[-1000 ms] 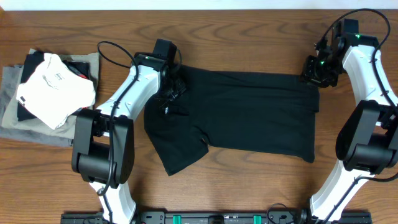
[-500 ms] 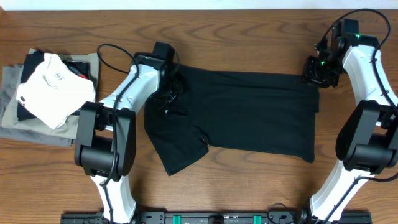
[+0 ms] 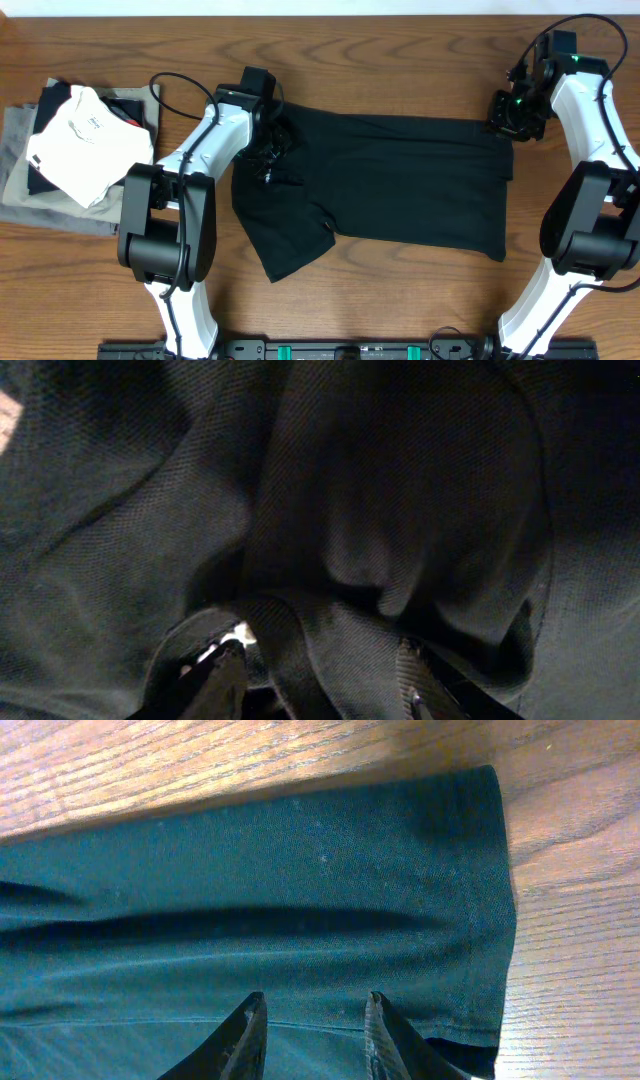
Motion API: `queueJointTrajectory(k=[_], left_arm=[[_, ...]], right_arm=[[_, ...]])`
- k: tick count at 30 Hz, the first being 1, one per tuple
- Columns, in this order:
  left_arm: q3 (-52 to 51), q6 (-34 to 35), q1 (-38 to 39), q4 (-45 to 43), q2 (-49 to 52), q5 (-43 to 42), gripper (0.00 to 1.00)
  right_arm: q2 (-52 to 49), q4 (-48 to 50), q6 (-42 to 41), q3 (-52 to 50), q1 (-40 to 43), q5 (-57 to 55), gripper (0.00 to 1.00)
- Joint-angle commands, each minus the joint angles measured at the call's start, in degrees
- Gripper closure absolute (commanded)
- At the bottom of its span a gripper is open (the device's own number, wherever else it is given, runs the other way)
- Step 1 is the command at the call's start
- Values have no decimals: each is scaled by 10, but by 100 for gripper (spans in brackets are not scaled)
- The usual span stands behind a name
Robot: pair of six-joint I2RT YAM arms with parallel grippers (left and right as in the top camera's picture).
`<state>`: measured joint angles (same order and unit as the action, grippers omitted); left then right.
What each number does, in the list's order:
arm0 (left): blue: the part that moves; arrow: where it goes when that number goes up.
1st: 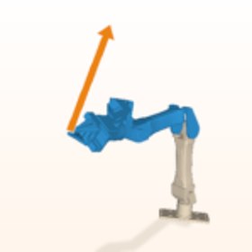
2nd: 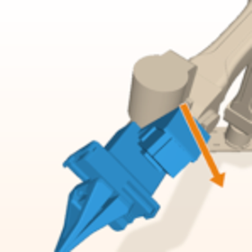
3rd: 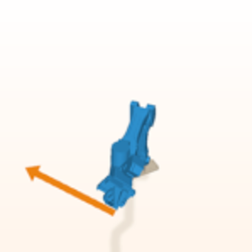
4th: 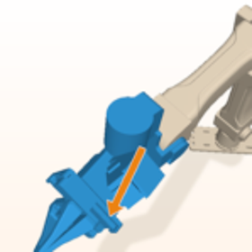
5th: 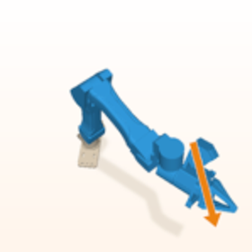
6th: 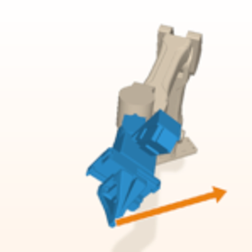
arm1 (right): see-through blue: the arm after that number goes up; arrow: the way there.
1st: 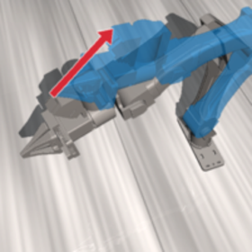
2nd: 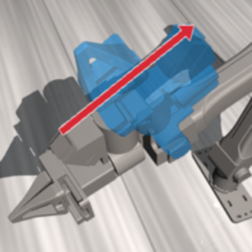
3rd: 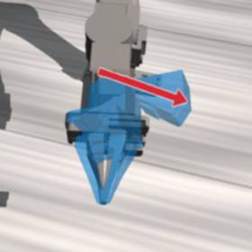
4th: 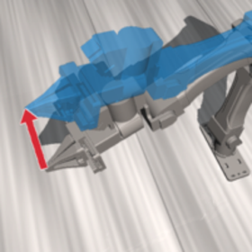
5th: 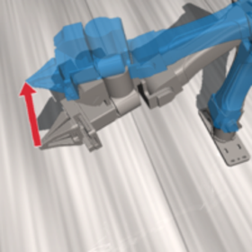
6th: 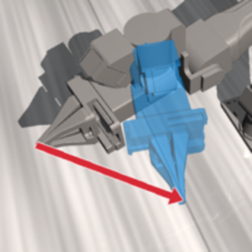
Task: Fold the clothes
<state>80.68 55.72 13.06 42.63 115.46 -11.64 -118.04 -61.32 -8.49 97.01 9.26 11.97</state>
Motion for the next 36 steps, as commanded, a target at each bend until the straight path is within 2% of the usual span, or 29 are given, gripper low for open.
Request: queueJointTrajectory(k=[1,5,7,14,25,27,31,33,36], left_arm=[[-20,8,-1,-10,4,4,53],[-36,4,-1,-13,4,5,86],[-36,-14,-1,-9,4,5,94],[-35,-75,-1,0,-10,8,94],[-35,-78,-1,67,-42,98,94],[-35,-100,-1,73,-42,102,94],[-35,-127,-1,84,-42,125,83],[-35,-140,-1,86,-42,131,67],[-35,-151,-1,94,-43,133,63]], right_arm=[[7,-3,4,-4,-3,-4,69],[7,-4,4,-4,-3,-4,70],[7,-4,4,-4,-3,-4,70],[7,-3,4,-4,-3,-6,70],[7,-2,4,-4,-3,-9,70],[7,-2,4,-5,-3,-13,70],[7,-1,4,-12,-3,-15,70],[7,3,4,-19,-3,-16,70],[7,12,4,-35,-3,-16,69]])
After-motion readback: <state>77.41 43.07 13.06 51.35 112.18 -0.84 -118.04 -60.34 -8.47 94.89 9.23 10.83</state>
